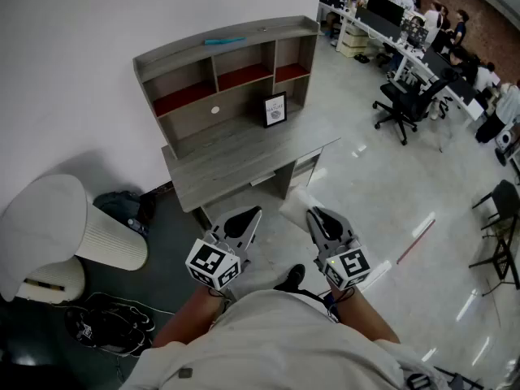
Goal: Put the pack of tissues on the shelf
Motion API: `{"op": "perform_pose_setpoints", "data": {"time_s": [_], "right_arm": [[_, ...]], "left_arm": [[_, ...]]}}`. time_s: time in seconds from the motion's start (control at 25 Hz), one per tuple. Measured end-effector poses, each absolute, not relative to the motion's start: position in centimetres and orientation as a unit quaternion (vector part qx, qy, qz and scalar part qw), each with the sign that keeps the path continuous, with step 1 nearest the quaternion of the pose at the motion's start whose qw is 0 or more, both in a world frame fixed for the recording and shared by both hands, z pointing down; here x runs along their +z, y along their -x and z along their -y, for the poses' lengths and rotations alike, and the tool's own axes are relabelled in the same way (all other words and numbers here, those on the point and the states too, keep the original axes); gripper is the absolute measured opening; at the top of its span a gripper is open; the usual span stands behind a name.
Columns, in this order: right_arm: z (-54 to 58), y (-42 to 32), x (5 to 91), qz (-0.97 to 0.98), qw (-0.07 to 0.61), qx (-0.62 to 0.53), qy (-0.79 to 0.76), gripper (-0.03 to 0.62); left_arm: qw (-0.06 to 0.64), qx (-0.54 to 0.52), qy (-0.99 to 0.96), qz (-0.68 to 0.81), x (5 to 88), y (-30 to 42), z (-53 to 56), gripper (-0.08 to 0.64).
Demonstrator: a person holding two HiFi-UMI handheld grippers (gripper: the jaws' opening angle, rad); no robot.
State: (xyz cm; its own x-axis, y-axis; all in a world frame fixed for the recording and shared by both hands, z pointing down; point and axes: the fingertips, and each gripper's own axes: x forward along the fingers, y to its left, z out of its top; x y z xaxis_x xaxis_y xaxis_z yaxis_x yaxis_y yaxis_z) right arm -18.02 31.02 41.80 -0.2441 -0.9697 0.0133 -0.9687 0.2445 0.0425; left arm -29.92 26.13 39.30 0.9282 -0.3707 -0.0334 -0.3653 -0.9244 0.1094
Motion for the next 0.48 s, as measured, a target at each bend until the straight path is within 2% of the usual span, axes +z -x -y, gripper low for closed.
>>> {"op": "perform_pose_setpoints", "data": {"time_s": [0.48], "right_arm": [[-28.6, 16.2, 42.3, 0.789, 0.019, -0.008, -0.614, 0.055]], "left_arm": [[0.055, -0.021, -0.979, 0.194, 39.9, 28.4, -23.5, 0.015]]}}
